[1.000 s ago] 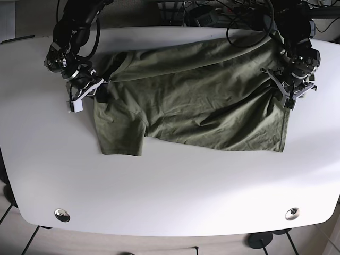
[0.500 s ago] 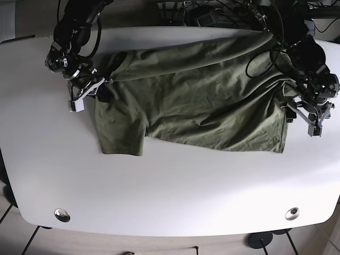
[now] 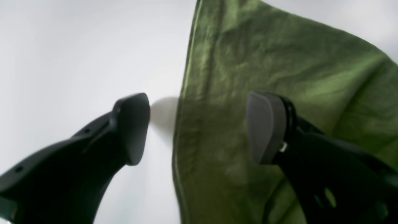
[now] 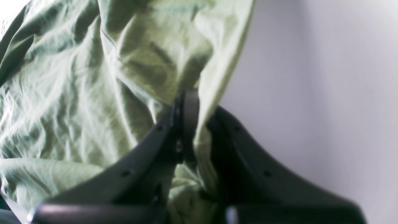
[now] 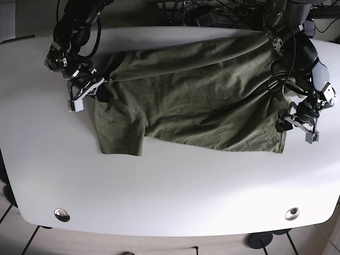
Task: Fold the T-shirt properly
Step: 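Lift the shirt edge with both grippers and shake it out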
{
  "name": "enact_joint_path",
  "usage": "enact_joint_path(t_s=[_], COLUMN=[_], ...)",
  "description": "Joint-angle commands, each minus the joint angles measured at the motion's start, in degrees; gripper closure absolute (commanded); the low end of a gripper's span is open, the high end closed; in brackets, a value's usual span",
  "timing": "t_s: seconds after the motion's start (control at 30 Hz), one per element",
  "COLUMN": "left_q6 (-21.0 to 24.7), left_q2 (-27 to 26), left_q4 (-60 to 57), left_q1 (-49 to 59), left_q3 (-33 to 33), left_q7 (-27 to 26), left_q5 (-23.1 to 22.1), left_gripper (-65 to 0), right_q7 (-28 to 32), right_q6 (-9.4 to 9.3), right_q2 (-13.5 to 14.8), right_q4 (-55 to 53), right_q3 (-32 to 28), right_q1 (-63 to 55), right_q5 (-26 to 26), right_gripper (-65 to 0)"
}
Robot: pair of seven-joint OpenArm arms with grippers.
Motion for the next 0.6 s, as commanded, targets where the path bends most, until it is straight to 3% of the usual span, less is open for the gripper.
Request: enact_joint_path(t_s=[0.03,0.1,0.13,0.17,0.2,0.23,0.27,0.4,0.43,0.6], left_q6=[-0.14,0.13,0.30,0.48,1.80,3.38,4.08,0.92,0.13,-0.31], left_q2=[-0.02,0.51,1.03,1.21,1.47,2.00,2.18,1.65,1.74,1.82], left_q4=[-0.12,-0.12,-0.12,-0.12,-0.12,-0.04,0.31,9.02,13.59,37.94], left_q1=[-0.55,0.50,0.68,0.68,0.59,0.59,0.68,1.21,1.65,6.13], left_q3=[3.16,6.76,8.17,8.78,8.25,7.64,7.55,8.43,8.34,8.25], left_q7=[0.98,0.98,0.72,0.63,0.54,0.54,0.54,1.42,3.00,12.06], left_q5=[-2.19,-4.39,-4.66,-3.78,-2.63,-2.02,-1.75,-1.84,-1.67,-1.93], left_gripper=[-45.7,-42.9,-37.2,-28.5,-14.0,-4.4,0.0,0.0,0.0,0.0], right_q7=[-0.77,-0.77,-0.77,-0.77,-0.77,-0.77,-0.77,-0.77,-0.86,-2.70], right_q6=[-0.10,-0.10,-0.10,-0.10,-0.10,-0.10,-0.10,0.34,1.17,1.17], right_q2=[0.50,0.50,0.50,0.50,0.50,0.50,0.50,0.50,0.50,0.50], right_q4=[0.51,0.51,0.60,0.60,0.60,0.68,0.68,0.95,1.91,13.87], right_q3=[0.05,0.05,0.05,0.05,0.14,0.14,0.14,-0.12,-0.12,-0.03], right_q1=[0.30,0.30,0.30,0.30,0.30,0.30,0.21,0.03,-0.05,-3.31], right_q5=[-0.73,-0.73,-0.73,-0.73,-0.73,-0.73,-0.56,-0.38,-0.38,-0.47], right_gripper=[-2.9,-2.9,-2.9,-2.9,-2.9,-2.9,-2.9,-2.7,-2.7,-2.7])
